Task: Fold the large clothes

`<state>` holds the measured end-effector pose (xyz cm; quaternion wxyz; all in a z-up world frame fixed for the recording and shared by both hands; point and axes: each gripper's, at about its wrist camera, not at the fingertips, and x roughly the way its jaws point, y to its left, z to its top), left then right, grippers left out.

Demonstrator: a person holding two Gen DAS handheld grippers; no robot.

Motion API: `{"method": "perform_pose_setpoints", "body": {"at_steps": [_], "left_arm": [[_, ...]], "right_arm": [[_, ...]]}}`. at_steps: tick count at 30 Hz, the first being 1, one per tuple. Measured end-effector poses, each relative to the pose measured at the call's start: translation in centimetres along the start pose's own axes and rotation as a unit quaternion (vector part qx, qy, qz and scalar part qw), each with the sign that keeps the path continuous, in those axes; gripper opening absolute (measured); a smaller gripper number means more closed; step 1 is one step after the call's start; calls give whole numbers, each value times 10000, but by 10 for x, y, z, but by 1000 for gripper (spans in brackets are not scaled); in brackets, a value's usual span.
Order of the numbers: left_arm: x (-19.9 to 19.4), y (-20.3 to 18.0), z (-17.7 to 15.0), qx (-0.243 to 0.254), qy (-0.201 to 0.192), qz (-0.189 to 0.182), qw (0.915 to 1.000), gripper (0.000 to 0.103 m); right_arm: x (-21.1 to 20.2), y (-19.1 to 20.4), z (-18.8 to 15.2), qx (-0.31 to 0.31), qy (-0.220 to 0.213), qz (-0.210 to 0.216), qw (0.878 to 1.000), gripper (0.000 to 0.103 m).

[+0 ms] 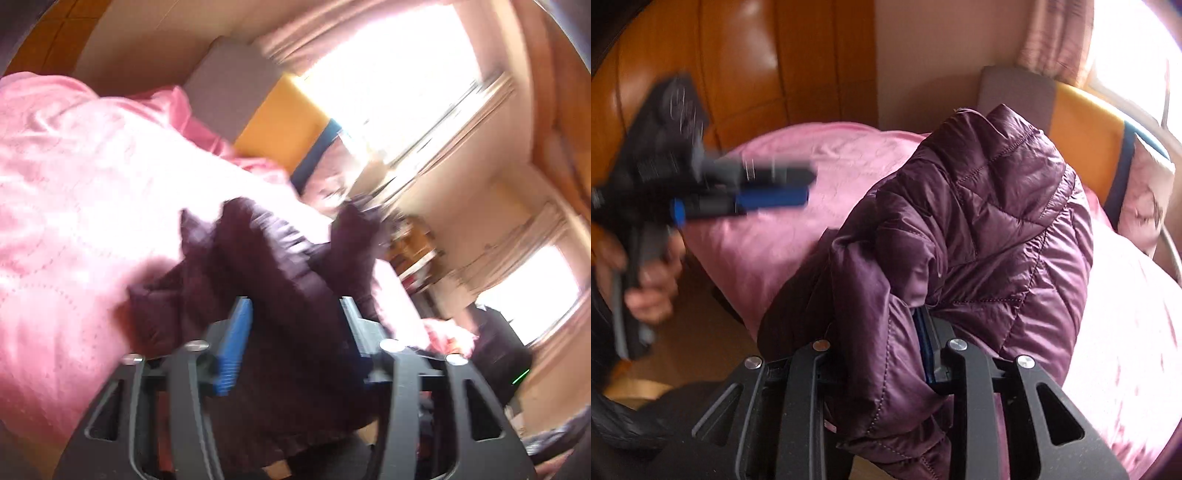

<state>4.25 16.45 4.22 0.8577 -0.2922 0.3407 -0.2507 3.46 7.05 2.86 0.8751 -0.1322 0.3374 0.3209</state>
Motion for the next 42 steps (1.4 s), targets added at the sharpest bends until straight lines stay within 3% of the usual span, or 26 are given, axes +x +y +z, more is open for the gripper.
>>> {"method": "perform_pose_setpoints", "body": {"at_steps": [5,10,11,12,14,17,19,20,22,24,26,27,32,35,37,39,42], "left_arm": [[11,-17,3,236,124,-122,9996,73],[55,-9,4,62,750,-228,9969,77],[61,-6,6,-2,843,-224,9962,69],[68,-5,5,8,962,-164,9952,46],[78,-7,7,196,1081,-14,9939,24],[81,-12,12,298,1121,-10,9933,17],[78,-11,16,331,1146,10,9929,17],[77,-10,17,354,1148,37,9927,17],[77,-7,20,354,1164,40,9926,17],[74,-8,22,418,1170,84,9922,17],[69,-10,20,455,1174,125,9920,17],[66,-10,19,470,1175,152,9918,17],[53,-2,19,466,1168,359,9914,17],[47,10,18,416,1259,735,9884,17],[45,26,15,243,1360,1172,9835,17],[48,42,9,130,1422,1712,9748,33],[51,54,-1,26,1384,2064,9686,35]], "right_arm": [[10,31,-7,-561,-15,-430,9975,26],[0,39,-16,-686,-124,-471,9965,27],[0,38,-17,-679,-136,-454,9966,30],[-2,37,-19,-645,-187,-390,9970,33],[-7,33,-22,-518,-276,-66,9983,56],[-24,27,-24,-337,-450,538,9970,72],[-44,6,-24,-46,-499,1224,9912,81],[-57,-8,-25,146,-566,1536,9864,82],[-80,-36,-28,498,-759,1754,9803,82],[-96,-67,-35,859,-890,1630,9788,80],[-97,-87,-44,921,-795,1095,9865,66],[-92,-94,-48,929,-687,913,9891,64],[-59,-94,-67,625,-267,670,9954,64],[-44,-71,-74,336,-146,583,9976,65],[-32,-52,-75,125,-45,500,9987,65],[-20,-38,-79,-203,9,287,9994,65],[-9,-36,-84,-392,140,121,9991,65]]}}
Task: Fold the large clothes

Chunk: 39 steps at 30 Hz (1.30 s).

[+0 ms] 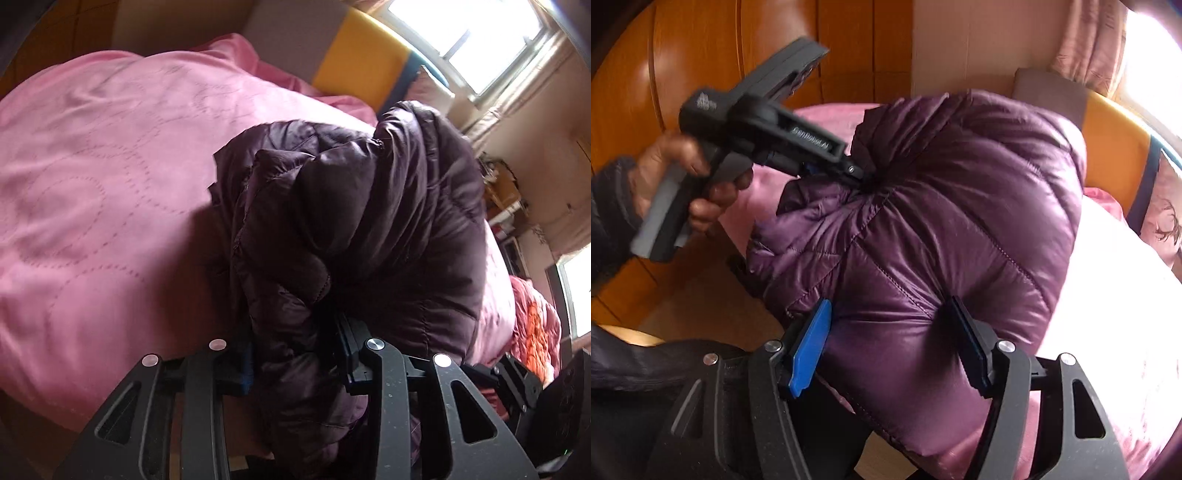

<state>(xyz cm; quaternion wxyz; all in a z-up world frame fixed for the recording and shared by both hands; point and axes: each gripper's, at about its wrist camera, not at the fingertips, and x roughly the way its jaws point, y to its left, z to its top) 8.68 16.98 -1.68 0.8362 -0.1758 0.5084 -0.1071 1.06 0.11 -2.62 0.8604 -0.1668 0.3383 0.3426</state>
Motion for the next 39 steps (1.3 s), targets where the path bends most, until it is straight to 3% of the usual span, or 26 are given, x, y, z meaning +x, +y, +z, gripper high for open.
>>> {"method": "perform_pose_setpoints", "body": {"at_steps": [2,5,7,10,12,13,15,19,25,28,31,34,36,39], "left_arm": [[0,-4,-3,92,-113,103,9998,35],[-6,-11,-6,196,-301,168,9992,35],[-9,-12,-6,193,-364,163,9990,35],[-11,-19,-5,307,-465,263,9981,35],[-10,-23,-4,359,-507,371,9974,41],[-11,-24,-4,382,-541,459,9967,44],[-13,-27,-7,503,-655,780,9935,61],[-8,-15,-11,333,-644,663,9952,64],[4,4,-19,358,-634,534,9959,64],[13,21,-22,95,-558,157,9983,64],[16,34,-24,-133,-538,-186,9983,64],[13,31,-24,24,-561,-198,9982,64],[12,32,-24,64,-578,-239,9980,64],[11,38,-24,-7,-584,-423,9974,64]], "right_arm": [[-6,-13,4,-6,83,241,9997,65],[-36,-51,17,425,45,999,9941,67],[-56,-75,38,737,-324,1030,9914,67],[-65,-113,69,1219,-860,772,9858,79],[-58,-124,95,1493,-940,656,9821,79],[-50,-127,105,1691,-831,718,9795,79],[-27,-135,122,1951,-569,848,9755,79],[25,-129,142,1867,-6,444,9814,79],[81,-114,133,1713,374,144,9844,84],[97,-99,125,1580,454,-1,9864,89],[85,-104,121,1743,349,273,9837,90],[59,-120,101,2253,-119,624,9722,95],[39,-135,83,2625,-343,694,9618,99],[21,-160,44,3080,-297,514,9495,101]]}}
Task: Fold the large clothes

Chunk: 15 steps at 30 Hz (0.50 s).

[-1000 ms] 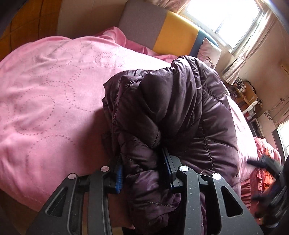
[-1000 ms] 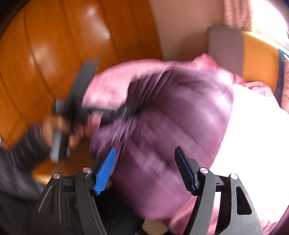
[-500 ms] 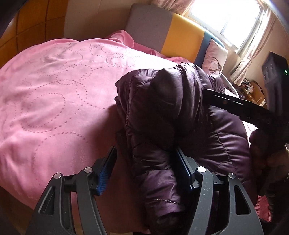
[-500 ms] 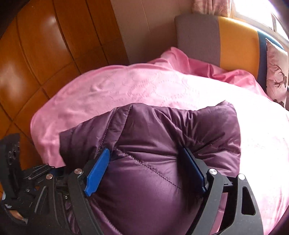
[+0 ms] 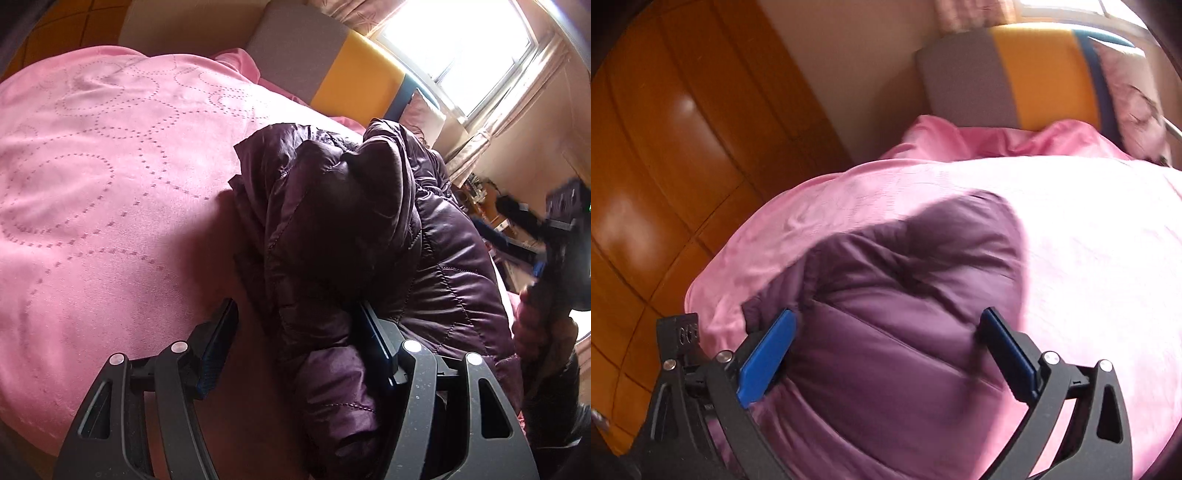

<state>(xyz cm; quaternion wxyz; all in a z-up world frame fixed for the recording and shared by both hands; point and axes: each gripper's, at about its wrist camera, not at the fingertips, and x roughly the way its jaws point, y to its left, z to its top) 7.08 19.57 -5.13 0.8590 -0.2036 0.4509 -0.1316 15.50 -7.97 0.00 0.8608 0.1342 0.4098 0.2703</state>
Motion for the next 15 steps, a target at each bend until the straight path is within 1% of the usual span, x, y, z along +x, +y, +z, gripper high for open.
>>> {"method": "perform_pose_setpoints", "body": {"at_steps": [2,4,6,7,8,9,10,11,12,13,14,15], "left_arm": [[1,4,-1,-80,-14,-135,9999,64],[0,10,-3,-197,-35,-264,9995,64],[1,15,-2,-229,-76,-344,9991,64],[0,16,-3,-235,-88,-386,9989,63],[0,17,-4,-256,-94,-482,9985,60],[0,19,-4,-296,-98,-590,9978,56],[-1,20,-6,-333,-131,-668,9971,56],[-2,19,-6,-320,-158,-678,9971,53],[-3,17,-6,-309,-186,-700,9969,51],[-4,13,-6,-316,-206,-738,9966,50],[-4,9,-5,-303,-222,-771,9963,49],[-4,1,-1,-243,-223,-812,9962,49]], "right_arm": [[-1,-25,-14,365,234,169,9989,101],[5,-43,-30,730,502,620,9941,101],[14,-48,-41,944,670,1179,9863,100],[21,-46,-44,947,789,1423,9821,100],[25,-44,-46,926,868,1565,9795,99],[29,-40,-48,843,874,1584,9799,99],[29,-39,-47,755,861,1565,9810,96],[26,-38,-45,708,834,1555,9818,84],[19,-38,-42,602,787,1571,9826,79],[13,-37,-39,503,721,1543,9841,68],[5,-37,-36,405,642,1511,9856,61],[-6,-38,-33,291,518,1449,9877,60]]}}
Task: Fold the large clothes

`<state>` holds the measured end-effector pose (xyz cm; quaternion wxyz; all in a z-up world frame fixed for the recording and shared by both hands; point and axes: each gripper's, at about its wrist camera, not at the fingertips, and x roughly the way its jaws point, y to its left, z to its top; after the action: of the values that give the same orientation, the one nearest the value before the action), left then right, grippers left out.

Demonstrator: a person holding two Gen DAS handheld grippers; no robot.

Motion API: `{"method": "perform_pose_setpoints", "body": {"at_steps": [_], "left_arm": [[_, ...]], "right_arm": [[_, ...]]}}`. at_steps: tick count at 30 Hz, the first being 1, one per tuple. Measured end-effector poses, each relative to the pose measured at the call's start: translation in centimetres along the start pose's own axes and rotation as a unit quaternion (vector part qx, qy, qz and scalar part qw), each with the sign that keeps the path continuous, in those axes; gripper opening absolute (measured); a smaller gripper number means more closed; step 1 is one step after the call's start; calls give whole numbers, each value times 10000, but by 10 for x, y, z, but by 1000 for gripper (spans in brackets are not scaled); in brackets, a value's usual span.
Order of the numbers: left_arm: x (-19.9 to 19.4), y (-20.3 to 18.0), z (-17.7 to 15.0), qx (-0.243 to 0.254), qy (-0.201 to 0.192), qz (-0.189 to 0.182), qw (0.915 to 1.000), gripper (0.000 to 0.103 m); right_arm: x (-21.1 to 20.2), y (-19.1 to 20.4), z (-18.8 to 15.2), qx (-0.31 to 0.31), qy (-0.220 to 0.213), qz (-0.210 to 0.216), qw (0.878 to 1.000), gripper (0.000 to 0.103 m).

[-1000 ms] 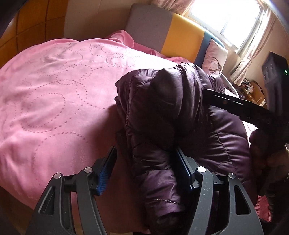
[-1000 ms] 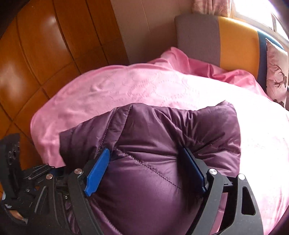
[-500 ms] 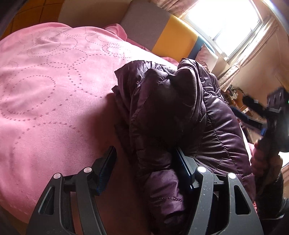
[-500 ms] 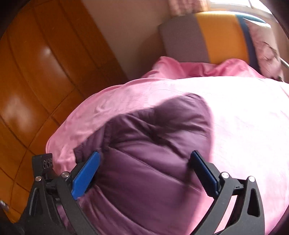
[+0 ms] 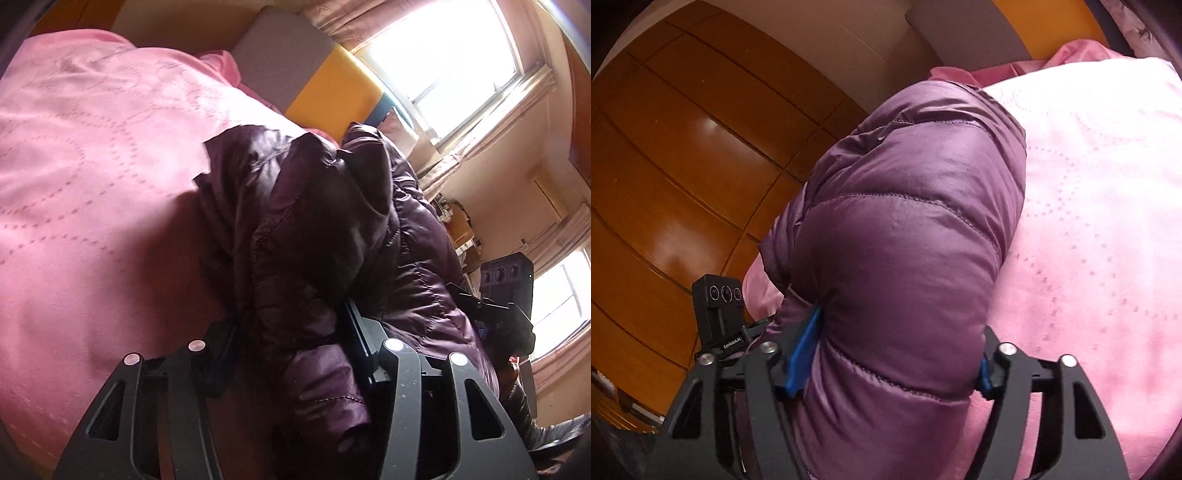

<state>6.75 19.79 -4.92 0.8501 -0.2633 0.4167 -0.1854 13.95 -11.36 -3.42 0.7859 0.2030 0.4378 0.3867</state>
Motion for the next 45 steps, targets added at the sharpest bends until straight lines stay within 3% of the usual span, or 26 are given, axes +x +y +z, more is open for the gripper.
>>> {"method": "perform_pose_setpoints", "body": {"at_steps": [4,8,12,17,20,21,23,25,26,28,30,33,38,40,45], "left_arm": [[27,-35,16,297,187,-266,9990,48],[79,-87,42,695,425,-665,9945,47],[148,-162,65,1388,759,-938,9829,39],[229,-224,68,2019,1346,-469,9690,39],[256,-236,60,2171,1417,-24,9658,42],[261,-242,60,2264,1361,124,9644,45],[262,-243,57,2271,1289,240,9650,48],[250,-242,53,2209,1149,367,9678,51],[248,-243,52,2216,1063,429,9684,51],[239,-243,47,2285,909,518,9679,51],[237,-249,38,2293,816,542,9684,51],[235,-249,34,2228,750,513,9706,51],[230,-247,20,2155,750,463,9725,51],[230,-243,16,2081,753,419,9743,51],[234,-223,5,1598,883,161,9831,51]], "right_arm": [[-52,-8,10,-125,-535,-202,9983,57],[-116,-43,20,20,-1050,-652,9923,57],[-167,-96,24,404,-1370,-1150,9831,57],[-198,-168,9,950,-1303,-1919,9681,57],[-195,-185,-4,1182,-1265,-2017,9640,59],[-199,-187,-7,1213,-1294,-2088,9617,61],[-202,-179,-9,1164,-1308,-2327,9566,76],[-212,-162,-4,963,-1398,-2862,9430,87],[-217,-152,0,851,-1521,-3119,9340,89],[-224,-135,12,746,-1796,-3224,9264,90],[-220,-116,23,583,-1952,-3190,9256,90],[-195,-108,67,374,-1793,-3317,9254,90],[-114,-135,112,193,-946,-3632,9267,91],[-95,-139,113,-28,-758,-3921,9168,92],[-73,-145,82,-383,-785,-4249,9010,94]]}}
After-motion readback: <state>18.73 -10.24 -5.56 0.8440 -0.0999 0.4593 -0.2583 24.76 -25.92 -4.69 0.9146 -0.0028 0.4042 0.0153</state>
